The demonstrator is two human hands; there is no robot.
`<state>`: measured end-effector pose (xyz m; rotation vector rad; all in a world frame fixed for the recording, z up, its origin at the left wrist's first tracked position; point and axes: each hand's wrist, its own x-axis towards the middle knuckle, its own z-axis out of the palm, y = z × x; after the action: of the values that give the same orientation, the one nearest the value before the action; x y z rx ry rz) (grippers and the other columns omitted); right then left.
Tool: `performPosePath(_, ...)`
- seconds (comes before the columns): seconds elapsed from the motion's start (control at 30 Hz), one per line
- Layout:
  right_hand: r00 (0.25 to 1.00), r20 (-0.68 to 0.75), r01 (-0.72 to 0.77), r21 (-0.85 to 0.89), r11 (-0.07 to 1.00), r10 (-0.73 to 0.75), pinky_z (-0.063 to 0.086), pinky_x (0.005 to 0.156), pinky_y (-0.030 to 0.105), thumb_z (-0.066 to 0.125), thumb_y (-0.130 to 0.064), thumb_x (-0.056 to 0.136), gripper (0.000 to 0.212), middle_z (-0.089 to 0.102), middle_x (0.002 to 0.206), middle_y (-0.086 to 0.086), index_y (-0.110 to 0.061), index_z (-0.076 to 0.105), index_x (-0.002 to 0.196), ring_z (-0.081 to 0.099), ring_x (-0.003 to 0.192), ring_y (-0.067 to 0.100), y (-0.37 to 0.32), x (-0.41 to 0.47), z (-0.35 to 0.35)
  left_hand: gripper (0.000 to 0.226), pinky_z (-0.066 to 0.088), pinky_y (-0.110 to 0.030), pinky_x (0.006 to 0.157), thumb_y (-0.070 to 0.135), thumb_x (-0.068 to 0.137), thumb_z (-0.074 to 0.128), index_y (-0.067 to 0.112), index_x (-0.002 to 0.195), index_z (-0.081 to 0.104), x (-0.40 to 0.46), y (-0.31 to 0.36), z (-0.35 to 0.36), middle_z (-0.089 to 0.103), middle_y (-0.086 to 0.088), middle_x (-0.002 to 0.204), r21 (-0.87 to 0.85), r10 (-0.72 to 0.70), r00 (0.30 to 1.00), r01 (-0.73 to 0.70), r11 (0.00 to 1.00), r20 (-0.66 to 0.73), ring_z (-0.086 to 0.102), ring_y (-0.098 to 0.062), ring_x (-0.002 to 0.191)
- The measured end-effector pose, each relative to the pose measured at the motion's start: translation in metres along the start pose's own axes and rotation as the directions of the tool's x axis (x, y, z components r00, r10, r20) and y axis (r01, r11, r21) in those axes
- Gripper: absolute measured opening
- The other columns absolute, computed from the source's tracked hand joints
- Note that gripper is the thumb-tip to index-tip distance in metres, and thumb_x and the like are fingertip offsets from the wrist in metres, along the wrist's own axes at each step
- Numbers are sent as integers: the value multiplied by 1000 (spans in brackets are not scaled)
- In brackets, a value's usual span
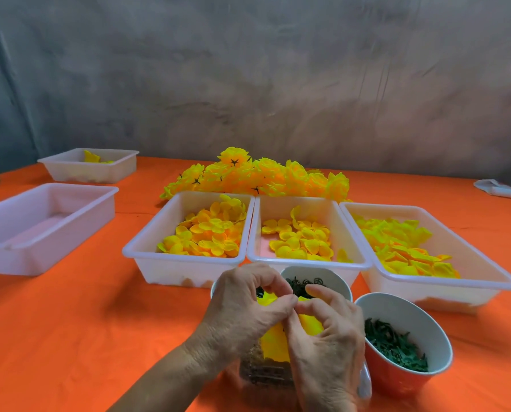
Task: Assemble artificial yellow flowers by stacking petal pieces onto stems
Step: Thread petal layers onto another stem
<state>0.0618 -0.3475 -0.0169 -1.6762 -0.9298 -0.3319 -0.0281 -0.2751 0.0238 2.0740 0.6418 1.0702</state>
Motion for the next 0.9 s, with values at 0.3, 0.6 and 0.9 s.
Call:
performPosePath(0.3, 986, -149, 77, 26, 997, -72, 48, 75, 54, 75, -28, 66, 21, 73, 98, 2, -16, 63, 54, 60, 97, 29, 6, -9, 13, 5, 50, -34, 75, 23, 69, 68, 23, 64, 67, 5, 0, -1, 64, 7, 73, 23, 80, 996, -80, 997, 28, 62, -12, 77)
performPosePath(0.6, 989, 103, -130, 213, 968, 110, 41, 98, 50, 84, -18, 67, 18, 69, 108, -7, -26, 70, 61, 47, 125, 14, 10, -8, 1, 16, 48, -39, 75, 22, 71, 71, 32, 64, 61, 6, 9, -6, 64, 7, 74, 73, 65, 993, -72, 995, 94, 60, -12, 76)
performPosePath(0.9, 606, 790, -220, 278, 935, -92, 26, 112, 47, 75, -19, 78, 13, 57, 130, -18, -28, 78, 86, 35, 135, 6, 24, 57, -32, 21, 39, -12, 67, 12, 75, 75, 28, 65, 64, 7, 10, -8, 61, 15, 71, 102, 56, 991, -68, 992, 121, 56, 1, 71)
